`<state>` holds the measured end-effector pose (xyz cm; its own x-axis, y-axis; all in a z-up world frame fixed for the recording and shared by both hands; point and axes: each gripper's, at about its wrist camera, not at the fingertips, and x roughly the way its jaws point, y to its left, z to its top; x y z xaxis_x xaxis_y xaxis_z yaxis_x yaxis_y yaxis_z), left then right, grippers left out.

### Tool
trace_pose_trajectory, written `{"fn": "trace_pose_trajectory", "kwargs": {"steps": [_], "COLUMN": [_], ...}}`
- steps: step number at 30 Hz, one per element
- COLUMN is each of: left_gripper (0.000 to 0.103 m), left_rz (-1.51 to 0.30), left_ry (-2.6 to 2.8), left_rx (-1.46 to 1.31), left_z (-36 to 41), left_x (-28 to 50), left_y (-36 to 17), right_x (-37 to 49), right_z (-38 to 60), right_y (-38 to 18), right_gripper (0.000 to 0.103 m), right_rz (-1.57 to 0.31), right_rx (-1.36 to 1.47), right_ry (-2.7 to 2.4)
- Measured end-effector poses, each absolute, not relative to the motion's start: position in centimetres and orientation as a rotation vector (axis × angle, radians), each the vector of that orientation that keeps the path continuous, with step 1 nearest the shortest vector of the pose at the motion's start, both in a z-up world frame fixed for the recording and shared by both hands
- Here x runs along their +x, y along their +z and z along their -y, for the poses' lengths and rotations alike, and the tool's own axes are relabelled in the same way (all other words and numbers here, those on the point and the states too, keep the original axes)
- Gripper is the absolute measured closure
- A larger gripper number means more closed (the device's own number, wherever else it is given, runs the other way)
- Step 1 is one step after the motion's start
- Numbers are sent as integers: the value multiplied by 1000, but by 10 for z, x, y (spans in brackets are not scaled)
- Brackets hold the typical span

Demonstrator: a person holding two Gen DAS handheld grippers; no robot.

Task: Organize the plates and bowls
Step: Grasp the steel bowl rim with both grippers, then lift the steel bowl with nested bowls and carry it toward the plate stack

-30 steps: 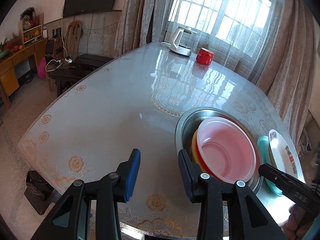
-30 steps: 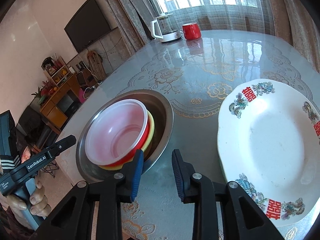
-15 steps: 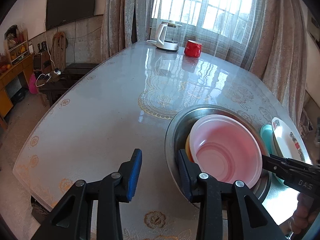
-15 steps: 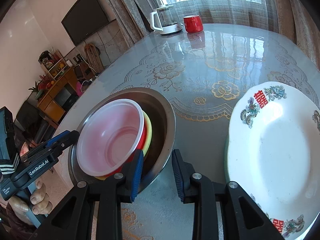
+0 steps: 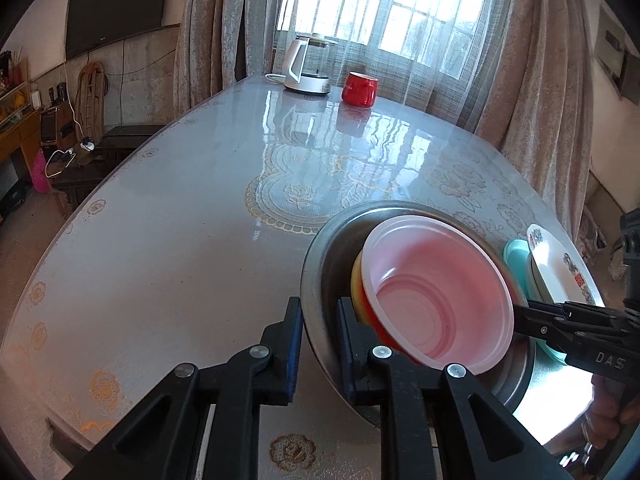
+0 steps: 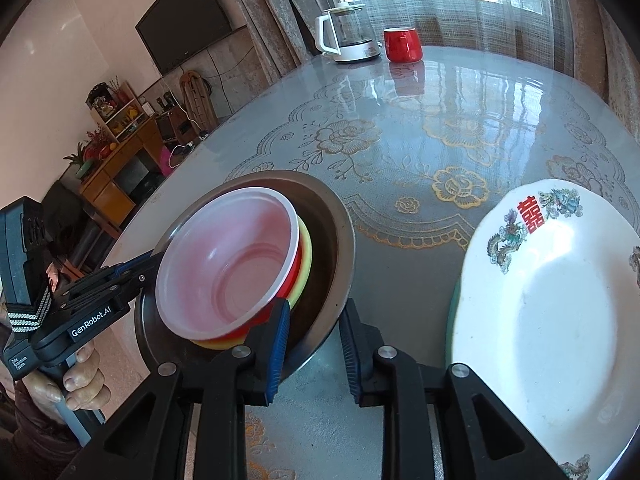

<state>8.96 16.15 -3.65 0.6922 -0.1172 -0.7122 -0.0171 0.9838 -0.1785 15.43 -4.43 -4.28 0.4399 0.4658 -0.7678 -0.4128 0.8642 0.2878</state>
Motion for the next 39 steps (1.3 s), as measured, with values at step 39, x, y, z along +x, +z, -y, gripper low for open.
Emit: {"fn": "trace_pose_trajectory", "kwargs": {"steps": [39], "left_gripper": [81], "left_rz": [-801], "left_ry": [-133], "left_rx": [-291], "left_z": [-155], "left_x": [55], "left_y": [-38], "right_x": [133], "right_z": [45], "right_y": [-57], "right_gripper": [77], "right_rz": [-970], "right_rx": [130], "right_ry": [584]}}
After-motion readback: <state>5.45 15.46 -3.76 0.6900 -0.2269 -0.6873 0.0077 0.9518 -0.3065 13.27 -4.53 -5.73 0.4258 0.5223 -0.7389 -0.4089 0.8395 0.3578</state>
